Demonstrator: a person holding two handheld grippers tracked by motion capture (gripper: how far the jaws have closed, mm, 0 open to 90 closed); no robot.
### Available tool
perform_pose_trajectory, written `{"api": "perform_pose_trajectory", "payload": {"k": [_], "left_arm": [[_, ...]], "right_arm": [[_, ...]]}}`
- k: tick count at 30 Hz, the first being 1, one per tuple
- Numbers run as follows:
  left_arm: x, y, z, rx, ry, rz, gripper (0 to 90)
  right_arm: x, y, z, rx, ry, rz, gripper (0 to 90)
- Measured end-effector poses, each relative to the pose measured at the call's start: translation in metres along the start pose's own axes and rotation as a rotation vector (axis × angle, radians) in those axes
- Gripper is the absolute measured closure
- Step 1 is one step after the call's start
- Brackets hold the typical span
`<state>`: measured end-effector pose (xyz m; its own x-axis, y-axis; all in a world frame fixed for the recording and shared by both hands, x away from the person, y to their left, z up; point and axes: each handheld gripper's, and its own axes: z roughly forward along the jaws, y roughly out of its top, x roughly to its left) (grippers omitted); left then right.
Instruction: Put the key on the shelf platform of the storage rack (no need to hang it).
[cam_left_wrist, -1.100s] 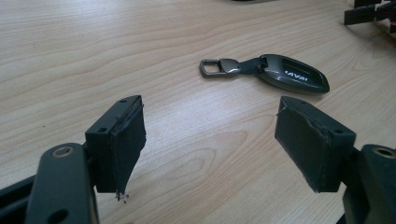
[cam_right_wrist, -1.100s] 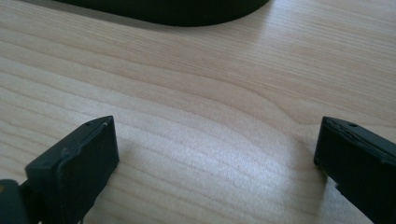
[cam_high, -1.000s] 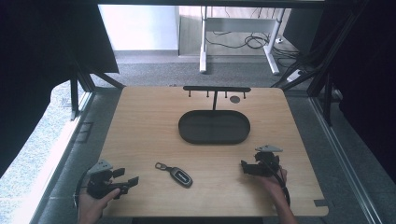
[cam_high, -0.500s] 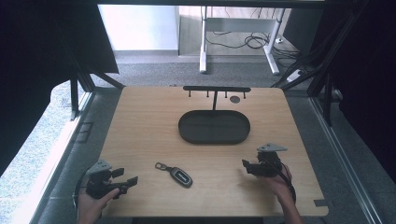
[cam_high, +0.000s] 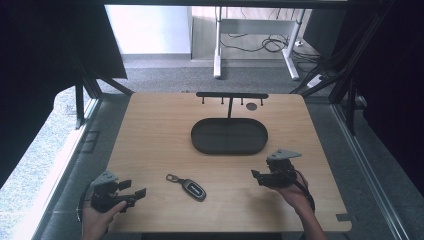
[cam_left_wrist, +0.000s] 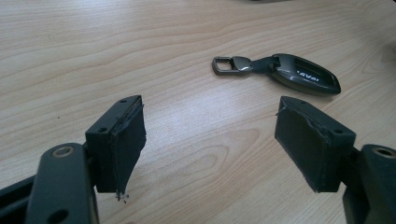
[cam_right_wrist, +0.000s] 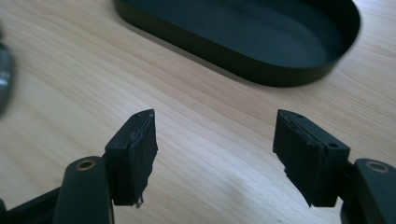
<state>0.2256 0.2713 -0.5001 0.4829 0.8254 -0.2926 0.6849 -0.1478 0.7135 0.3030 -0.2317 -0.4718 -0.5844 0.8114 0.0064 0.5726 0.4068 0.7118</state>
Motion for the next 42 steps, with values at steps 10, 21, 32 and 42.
{"api": "perform_pose_trajectory", "payload": {"k": [10, 21, 32, 42], "left_arm": [[-0.002, 0.000, 0.001, 0.007, -0.004, 0.006, 24.8], [-0.004, 0.000, 0.004, 0.016, -0.010, 0.008, 24.8], [-0.004, 0.000, 0.003, 0.012, -0.008, 0.008, 24.7], [-0.003, 0.000, 0.002, 0.013, -0.008, 0.007, 24.6]], "right_arm": [[0.026, 0.036, -0.009, 0.046, 0.077, -0.073, 27.7], [0.047, 0.069, 0.001, 0.077, 0.124, -0.135, 28.6], [0.070, 0.093, 0.012, 0.107, 0.164, -0.203, 29.3], [0.084, 0.104, 0.029, 0.131, 0.194, -0.223, 30.9]]}}
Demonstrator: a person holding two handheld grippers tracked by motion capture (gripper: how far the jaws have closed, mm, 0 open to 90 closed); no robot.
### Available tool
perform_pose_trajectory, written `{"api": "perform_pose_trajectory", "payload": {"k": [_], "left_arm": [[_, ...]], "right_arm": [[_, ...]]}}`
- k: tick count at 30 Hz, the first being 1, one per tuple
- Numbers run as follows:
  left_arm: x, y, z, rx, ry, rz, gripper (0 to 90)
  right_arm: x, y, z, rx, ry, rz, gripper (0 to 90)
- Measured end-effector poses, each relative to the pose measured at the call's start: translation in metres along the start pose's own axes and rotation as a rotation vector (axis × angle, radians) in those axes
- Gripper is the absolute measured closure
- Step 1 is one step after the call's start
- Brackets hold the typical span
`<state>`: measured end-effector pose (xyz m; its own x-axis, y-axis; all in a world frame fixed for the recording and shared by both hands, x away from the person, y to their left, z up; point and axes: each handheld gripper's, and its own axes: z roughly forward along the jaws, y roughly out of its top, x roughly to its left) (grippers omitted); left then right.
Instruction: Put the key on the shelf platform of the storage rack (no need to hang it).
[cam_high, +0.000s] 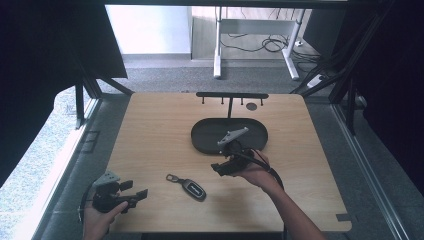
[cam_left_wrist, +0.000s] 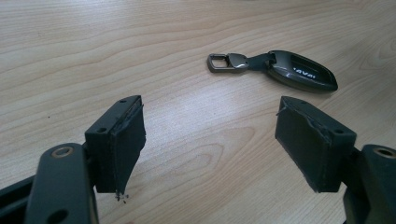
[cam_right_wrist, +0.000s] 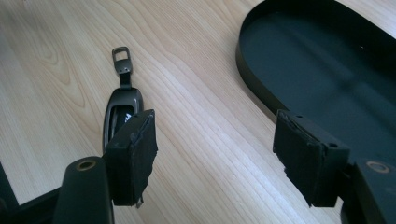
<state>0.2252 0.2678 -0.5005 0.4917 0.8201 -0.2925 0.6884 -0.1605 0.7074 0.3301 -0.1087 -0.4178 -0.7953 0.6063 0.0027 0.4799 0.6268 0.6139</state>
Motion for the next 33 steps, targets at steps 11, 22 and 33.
{"api": "perform_pose_trajectory", "payload": {"k": [11, 22, 33], "left_arm": [[0.001, 0.000, 0.000, 0.002, 0.000, 0.002, 24.6], [0.001, 0.000, -0.001, 0.001, -0.003, -0.002, 24.5], [0.001, 0.000, -0.002, 0.002, -0.007, -0.001, 24.5]], "right_arm": [[0.014, 0.017, 0.021, 0.027, 0.036, -0.029, 32.0], [0.028, 0.026, 0.044, 0.055, 0.068, -0.047, 31.8], [0.048, 0.028, 0.068, 0.111, 0.091, -0.078, 32.0]]}}
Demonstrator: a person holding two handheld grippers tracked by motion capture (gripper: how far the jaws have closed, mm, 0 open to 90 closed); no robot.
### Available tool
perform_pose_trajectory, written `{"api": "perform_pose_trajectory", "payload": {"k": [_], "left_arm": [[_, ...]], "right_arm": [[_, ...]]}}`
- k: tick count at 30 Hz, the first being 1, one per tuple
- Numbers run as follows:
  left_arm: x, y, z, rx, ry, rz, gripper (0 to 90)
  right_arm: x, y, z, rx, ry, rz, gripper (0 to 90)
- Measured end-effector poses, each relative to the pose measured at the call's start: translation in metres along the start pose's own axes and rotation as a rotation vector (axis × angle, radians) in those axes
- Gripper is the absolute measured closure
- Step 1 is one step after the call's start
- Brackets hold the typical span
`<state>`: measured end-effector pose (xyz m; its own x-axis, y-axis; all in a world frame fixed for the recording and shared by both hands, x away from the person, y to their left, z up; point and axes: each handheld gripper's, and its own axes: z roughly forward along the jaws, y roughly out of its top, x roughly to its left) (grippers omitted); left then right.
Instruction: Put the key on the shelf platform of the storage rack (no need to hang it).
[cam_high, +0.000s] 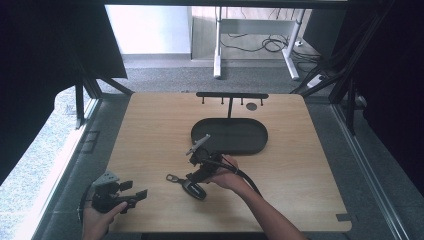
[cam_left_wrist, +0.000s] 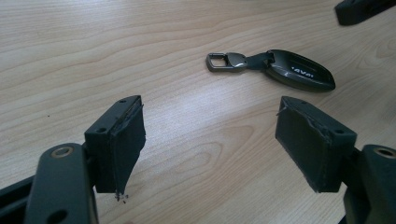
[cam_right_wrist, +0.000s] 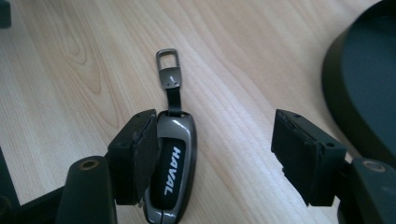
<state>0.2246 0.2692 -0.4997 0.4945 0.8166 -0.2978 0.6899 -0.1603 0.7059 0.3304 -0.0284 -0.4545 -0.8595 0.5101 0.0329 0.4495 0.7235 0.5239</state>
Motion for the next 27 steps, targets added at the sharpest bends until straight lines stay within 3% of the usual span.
{"api": "perform_pose_trajectory", "payload": {"k": [19, 27], "left_arm": [[0.001, 0.000, 0.000, 0.001, -0.002, -0.001, 24.2], [0.001, 0.000, -0.001, 0.001, -0.002, 0.000, 23.9]], "right_arm": [[0.019, -0.004, 0.047, 0.113, 0.041, -0.023, 34.4], [0.022, -0.009, 0.061, 0.149, 0.024, -0.034, 37.4]]}}
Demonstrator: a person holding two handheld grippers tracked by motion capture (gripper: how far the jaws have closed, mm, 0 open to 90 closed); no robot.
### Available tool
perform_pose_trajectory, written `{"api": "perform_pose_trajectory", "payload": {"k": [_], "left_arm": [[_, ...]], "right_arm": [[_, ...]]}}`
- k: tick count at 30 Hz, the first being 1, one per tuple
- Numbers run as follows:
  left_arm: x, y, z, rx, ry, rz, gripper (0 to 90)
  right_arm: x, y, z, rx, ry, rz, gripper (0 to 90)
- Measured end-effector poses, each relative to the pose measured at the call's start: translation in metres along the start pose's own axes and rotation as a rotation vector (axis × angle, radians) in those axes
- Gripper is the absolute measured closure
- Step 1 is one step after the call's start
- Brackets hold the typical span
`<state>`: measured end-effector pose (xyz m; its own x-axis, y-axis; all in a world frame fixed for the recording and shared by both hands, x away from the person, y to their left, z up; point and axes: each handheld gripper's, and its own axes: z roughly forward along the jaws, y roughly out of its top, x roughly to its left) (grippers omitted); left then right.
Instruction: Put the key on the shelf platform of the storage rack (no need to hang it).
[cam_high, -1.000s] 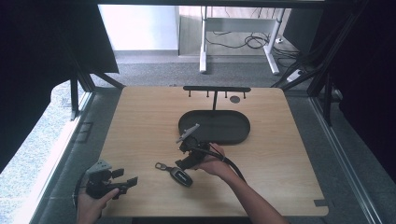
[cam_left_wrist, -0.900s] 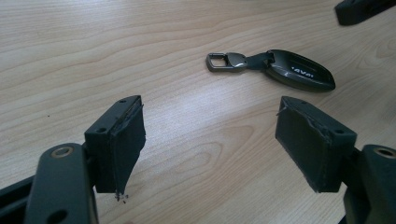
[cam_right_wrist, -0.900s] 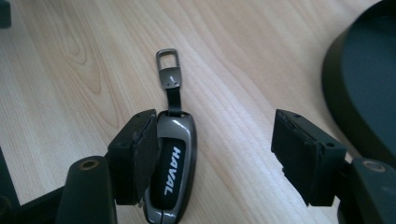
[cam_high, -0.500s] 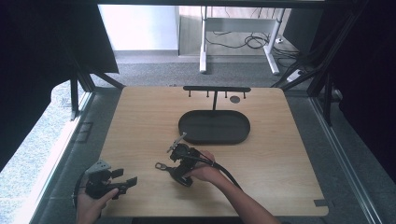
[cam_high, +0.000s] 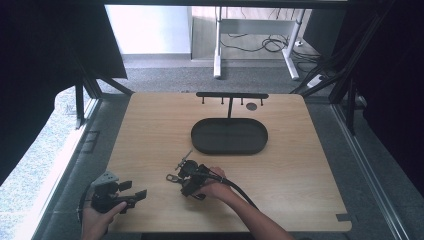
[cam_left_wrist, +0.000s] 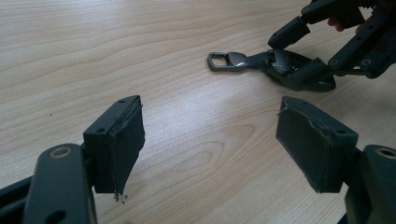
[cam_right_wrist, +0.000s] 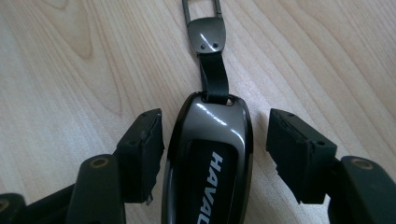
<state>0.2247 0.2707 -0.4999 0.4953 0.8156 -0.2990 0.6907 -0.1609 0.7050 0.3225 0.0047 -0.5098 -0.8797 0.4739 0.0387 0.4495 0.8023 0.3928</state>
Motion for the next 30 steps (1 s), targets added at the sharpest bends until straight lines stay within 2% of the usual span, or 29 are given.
{"api": "perform_pose_trajectory", "payload": {"k": [8, 10, 13, 18, 25, 29, 30], "left_arm": [[0.000, 0.000, 0.001, 0.003, 0.000, 0.001, 23.9], [-0.001, 0.000, 0.000, 0.002, -0.001, 0.000, 23.9], [-0.001, 0.000, 0.000, 0.001, 0.000, 0.002, 23.9], [-0.002, 0.000, 0.001, 0.003, -0.003, 0.004, 23.9], [-0.001, 0.000, 0.001, 0.004, -0.002, 0.001, 23.9], [0.000, 0.000, 0.002, 0.005, -0.002, 0.000, 23.9], [0.000, 0.000, 0.002, 0.005, -0.002, 0.000, 23.9]], "right_arm": [[0.002, 0.000, 0.002, 0.009, -0.012, -0.008, 41.1], [0.004, 0.000, 0.002, 0.014, -0.030, -0.020, 43.9], [0.004, 0.000, 0.002, 0.012, -0.030, -0.025, 48.0], [0.004, 0.000, 0.001, 0.009, -0.029, -0.028, 49.2], [-0.003, -0.002, -0.001, -0.021, 0.000, 0.001, 49.5], [-0.005, -0.001, -0.007, -0.038, 0.014, 0.010, 49.6], [-0.006, -0.001, -0.013, -0.058, 0.026, 0.020, 49.7]]}}
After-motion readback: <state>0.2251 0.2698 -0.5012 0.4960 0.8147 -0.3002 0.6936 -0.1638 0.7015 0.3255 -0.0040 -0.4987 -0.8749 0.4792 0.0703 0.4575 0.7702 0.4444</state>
